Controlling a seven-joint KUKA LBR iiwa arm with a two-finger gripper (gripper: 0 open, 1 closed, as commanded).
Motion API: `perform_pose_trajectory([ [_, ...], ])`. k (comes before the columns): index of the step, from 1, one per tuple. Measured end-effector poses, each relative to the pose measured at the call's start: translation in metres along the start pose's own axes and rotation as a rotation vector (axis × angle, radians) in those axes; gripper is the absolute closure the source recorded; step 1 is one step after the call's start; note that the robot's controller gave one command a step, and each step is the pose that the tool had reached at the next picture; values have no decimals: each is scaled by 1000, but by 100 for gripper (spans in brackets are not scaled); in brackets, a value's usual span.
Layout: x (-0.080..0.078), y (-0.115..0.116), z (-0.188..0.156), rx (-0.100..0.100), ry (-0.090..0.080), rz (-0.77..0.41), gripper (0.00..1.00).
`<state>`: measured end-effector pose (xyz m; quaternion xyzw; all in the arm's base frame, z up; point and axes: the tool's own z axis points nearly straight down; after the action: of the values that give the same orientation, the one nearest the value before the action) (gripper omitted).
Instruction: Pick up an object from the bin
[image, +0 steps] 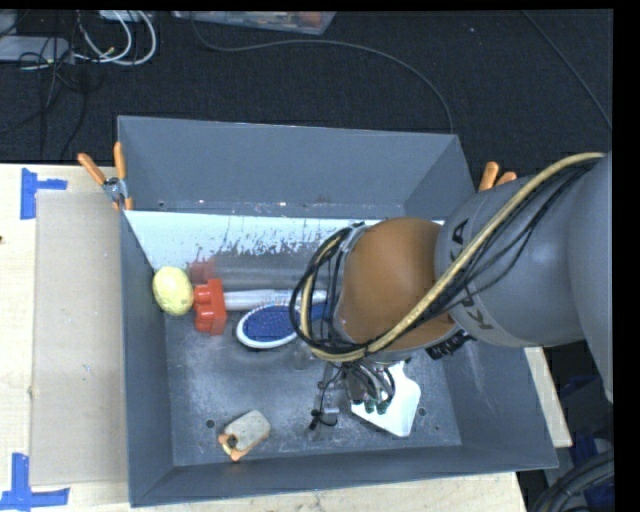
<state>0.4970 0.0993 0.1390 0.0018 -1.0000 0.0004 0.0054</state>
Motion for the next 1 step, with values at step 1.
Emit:
perform_pose_trajectory([
  [1,-2,-1,-4,-1,-7,4,0],
])
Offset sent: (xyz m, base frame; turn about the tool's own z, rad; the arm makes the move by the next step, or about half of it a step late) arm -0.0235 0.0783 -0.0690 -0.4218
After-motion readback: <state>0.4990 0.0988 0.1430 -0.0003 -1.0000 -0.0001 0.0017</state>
